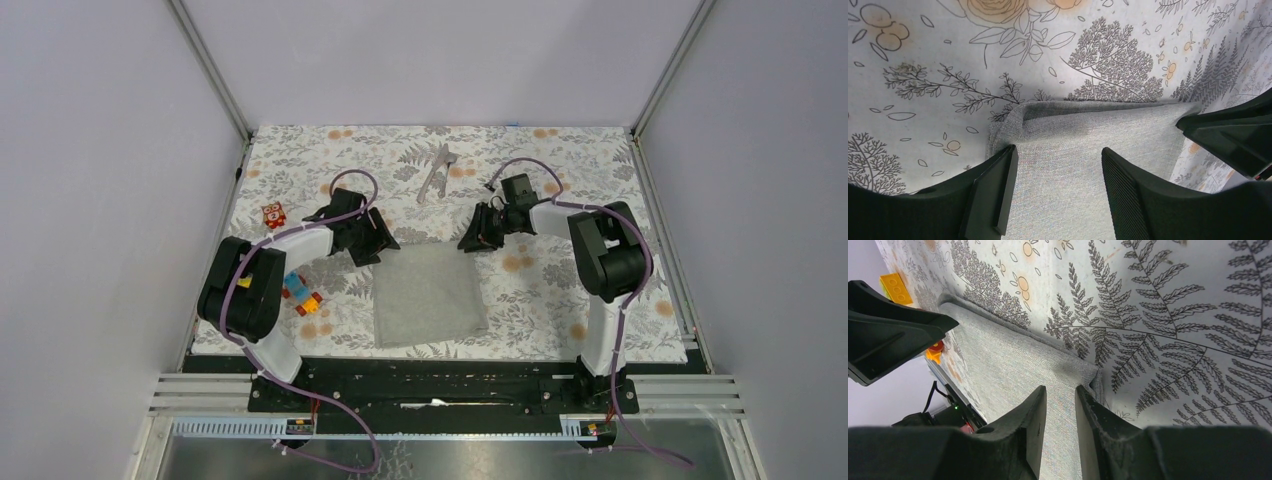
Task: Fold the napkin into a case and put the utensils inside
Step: Smooth out the lower triangle-folded napkin at the center of the board.
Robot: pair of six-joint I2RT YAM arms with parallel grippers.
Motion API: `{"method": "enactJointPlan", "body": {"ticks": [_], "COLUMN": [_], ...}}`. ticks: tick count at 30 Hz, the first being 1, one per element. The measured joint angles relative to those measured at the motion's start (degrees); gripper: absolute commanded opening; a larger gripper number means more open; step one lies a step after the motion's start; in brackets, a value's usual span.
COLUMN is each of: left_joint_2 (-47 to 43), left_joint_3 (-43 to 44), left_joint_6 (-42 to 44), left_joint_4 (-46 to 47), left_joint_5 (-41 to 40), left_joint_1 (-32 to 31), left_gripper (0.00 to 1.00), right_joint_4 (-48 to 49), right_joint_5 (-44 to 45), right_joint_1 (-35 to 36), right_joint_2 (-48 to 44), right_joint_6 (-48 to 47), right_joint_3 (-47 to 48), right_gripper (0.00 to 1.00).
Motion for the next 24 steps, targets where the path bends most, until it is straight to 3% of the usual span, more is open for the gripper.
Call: {"method": "enactJointPlan", "body": {"ticks": [12,18,24], "left_joint_2": [-0.3,4.8,6.0], "left_joint_3": [6.7,7.0,9.3], "left_joint_6": [1.6,2.2,4.5], "left_joint_4": [-2.1,-1.8,-4.4], "left_joint_5": [3.8,3.7,1.7], "left_joint_1": [0.0,0.0,0.1], "left_gripper": [0.72,0.72,0.76], "right_joint_4": [1.6,8.2,3.2], "right_joint_5": [-2.2,-4.8,-4.8], "right_joint_1": [0.9,1.8,2.1], "right_joint_2": [-6.2,-6.7,-13.1], "right_joint_6": [1.1,3.7,1.9], "right_joint_3": [-2.0,-11.1,-16.5], "right_gripper": [0.41,0.41,0.57]}}
